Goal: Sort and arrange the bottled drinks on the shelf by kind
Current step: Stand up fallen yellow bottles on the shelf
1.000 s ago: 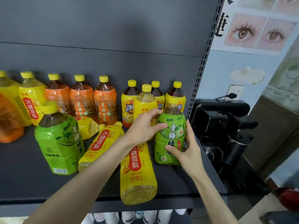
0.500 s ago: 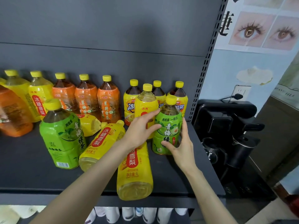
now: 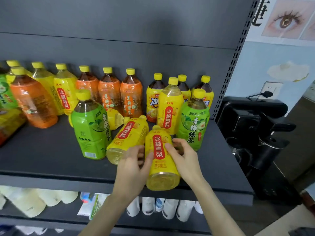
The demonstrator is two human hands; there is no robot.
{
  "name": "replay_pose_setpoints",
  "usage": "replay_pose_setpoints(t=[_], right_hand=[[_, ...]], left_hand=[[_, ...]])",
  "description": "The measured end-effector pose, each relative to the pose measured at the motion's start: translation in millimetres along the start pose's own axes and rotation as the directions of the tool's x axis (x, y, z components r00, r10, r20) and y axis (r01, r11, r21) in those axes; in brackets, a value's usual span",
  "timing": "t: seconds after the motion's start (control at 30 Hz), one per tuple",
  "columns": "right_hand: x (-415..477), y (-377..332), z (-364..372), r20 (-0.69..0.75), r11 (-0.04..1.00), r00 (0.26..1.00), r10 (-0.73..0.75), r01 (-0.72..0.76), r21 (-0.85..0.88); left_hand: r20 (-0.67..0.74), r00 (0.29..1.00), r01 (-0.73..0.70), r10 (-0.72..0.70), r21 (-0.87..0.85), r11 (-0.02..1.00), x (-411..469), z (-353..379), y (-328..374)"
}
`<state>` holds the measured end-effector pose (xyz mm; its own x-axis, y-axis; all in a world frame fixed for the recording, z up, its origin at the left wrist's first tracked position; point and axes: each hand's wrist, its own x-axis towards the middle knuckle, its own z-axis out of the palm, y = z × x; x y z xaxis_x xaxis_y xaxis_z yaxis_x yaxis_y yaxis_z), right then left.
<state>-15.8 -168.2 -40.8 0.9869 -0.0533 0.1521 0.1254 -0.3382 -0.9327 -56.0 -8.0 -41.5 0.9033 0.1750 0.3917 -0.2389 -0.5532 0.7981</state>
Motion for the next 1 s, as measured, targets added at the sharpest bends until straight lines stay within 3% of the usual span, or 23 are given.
replay_pose_setpoints(t=[0.1, 0.2, 0.33, 0.47, 0.63, 0.8, 1.0], right_hand=[[3, -2, 6, 0.067, 0.991, 0.990, 0.124, -0.126, 0.032], [1, -2, 8, 0.118, 0.961, 0.964, 0.239, -0.252, 0.116], [-9, -4, 12, 0.089, 0.943, 0.973, 0.212, -0.228, 0.242], [-25, -6, 12, 0.022, 0.933, 0.996, 0.085, -0.087, 0.350], [-30, -20, 4, -0.051, 0.943, 0.997, -0.060, 0.074, 0.324], [-20, -24, -1, -0.088, 0.944, 0.989, -0.115, 0.137, 0.301], [-13, -9, -8, -0.118, 0.954, 0.981, -0.154, 0.179, 0.239]], left_hand=[[0.106, 0.991, 0.083, -0.083, 0.002, 0.997, -7, -4, -5], [0.317, 0.934, 0.186, -0.165, -0.037, 0.982, -3, -11, -12], [0.484, 0.855, 0.324, -0.183, -0.225, 0.919, 4, -14, -21], [0.515, 0.854, 0.294, -0.071, -0.366, 0.883, 0, -18, -25], [0.536, 0.844, 0.242, 0.015, -0.407, 0.881, 6, -20, -24], [0.563, 0.825, 0.215, 0.045, -0.386, 0.897, 26, -13, -21], [0.481, 0.872, 0.064, 0.090, -0.294, 0.954, 31, 5, -19]])
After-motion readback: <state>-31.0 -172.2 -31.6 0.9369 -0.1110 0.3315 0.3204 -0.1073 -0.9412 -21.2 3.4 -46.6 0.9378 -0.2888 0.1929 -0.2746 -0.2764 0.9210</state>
